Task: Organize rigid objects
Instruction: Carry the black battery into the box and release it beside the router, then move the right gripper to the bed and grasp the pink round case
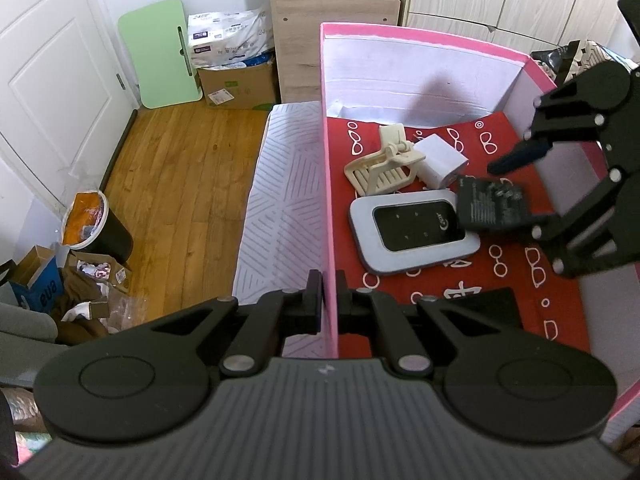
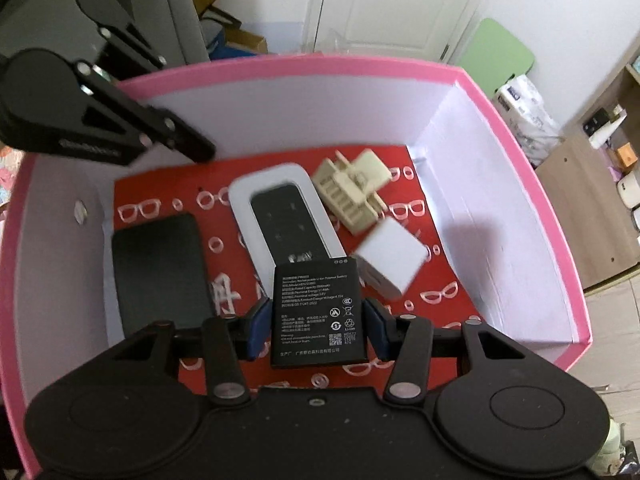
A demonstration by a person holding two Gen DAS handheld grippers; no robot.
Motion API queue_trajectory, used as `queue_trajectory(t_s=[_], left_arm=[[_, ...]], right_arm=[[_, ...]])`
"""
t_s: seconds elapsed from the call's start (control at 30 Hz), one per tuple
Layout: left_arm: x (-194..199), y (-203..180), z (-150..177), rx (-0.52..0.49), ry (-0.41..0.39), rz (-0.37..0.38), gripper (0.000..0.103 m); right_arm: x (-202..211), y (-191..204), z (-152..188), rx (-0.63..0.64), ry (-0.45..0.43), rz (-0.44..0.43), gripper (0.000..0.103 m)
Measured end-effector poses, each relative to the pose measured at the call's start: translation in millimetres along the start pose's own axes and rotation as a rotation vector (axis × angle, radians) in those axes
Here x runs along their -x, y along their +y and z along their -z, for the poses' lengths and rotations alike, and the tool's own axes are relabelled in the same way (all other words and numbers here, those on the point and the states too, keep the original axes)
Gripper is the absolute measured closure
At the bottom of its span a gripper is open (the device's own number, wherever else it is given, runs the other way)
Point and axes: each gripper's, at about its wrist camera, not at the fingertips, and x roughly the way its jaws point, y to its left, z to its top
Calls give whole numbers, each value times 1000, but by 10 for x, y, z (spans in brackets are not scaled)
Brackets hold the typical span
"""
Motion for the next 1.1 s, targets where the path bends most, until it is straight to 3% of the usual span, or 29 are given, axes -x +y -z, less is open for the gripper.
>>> queue_trajectory(t_s=[0.17,0.4,0.5,0.77,0.9,1.1], left_arm=[[-2,2,8,-3,1,-1,98],[2,25,12,8,-2,6,98],[-1,32,8,15,-3,9,98],[-2,30,12,21,-3,10,98],[-7,39,16,31,-4,12,98],[-8,39,18,31,-3,12,98]], right_arm=[[113,-88,48,-19,-45,82,44],[750,-355,431,-225,-301,103,40],[915,-471,681,-324,-360,140,40],[1128,-670,1431,-576,-362,219,33],[951,-648,1727,-675,-357,224,31],[667,-509,2049,-699,-342,263,24]])
